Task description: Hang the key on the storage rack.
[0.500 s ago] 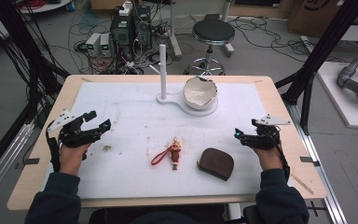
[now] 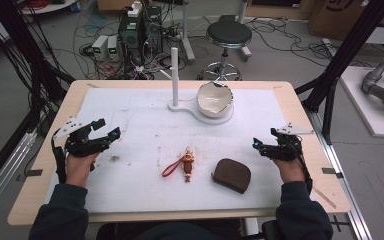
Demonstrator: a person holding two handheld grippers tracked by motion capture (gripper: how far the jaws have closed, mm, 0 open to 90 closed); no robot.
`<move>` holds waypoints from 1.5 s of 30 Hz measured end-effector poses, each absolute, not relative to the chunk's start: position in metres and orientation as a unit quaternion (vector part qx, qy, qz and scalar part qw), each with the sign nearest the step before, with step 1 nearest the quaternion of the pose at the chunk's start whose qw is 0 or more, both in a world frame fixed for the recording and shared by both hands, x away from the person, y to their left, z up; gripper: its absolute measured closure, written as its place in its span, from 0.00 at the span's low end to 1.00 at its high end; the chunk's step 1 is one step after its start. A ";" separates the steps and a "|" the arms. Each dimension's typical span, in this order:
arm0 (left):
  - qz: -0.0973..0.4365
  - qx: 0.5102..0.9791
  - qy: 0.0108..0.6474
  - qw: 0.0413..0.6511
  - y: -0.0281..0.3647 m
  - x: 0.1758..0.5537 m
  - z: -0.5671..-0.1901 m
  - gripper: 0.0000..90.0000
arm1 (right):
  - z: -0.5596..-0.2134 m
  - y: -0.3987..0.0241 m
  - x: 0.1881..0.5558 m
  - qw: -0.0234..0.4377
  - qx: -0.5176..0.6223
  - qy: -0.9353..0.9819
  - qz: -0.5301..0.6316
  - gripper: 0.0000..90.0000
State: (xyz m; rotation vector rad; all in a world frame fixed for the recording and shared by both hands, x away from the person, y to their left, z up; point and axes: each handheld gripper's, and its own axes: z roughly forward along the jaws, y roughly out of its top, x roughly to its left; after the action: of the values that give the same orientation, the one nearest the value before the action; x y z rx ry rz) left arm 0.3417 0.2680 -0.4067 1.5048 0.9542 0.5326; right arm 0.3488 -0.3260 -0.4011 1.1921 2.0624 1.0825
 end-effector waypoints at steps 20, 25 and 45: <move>0.134 0.734 0.353 0.565 0.180 0.338 -0.418 0.29 | -0.402 -0.322 0.348 0.261 0.436 0.766 0.394 0.23; 0.113 0.771 0.333 0.531 0.146 0.339 -0.430 0.30 | -0.401 -0.322 0.347 0.263 0.434 0.766 0.394 0.23; 0.073 0.826 0.298 0.472 0.078 0.327 -0.441 0.30 | -0.400 -0.322 0.347 0.262 0.436 0.765 0.396 0.23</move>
State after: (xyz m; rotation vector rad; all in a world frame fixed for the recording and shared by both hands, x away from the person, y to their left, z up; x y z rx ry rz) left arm 0.3271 0.0776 -0.4409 2.0234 0.7284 0.1798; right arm 0.3465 -0.3216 -0.4000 1.1794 2.0686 1.0706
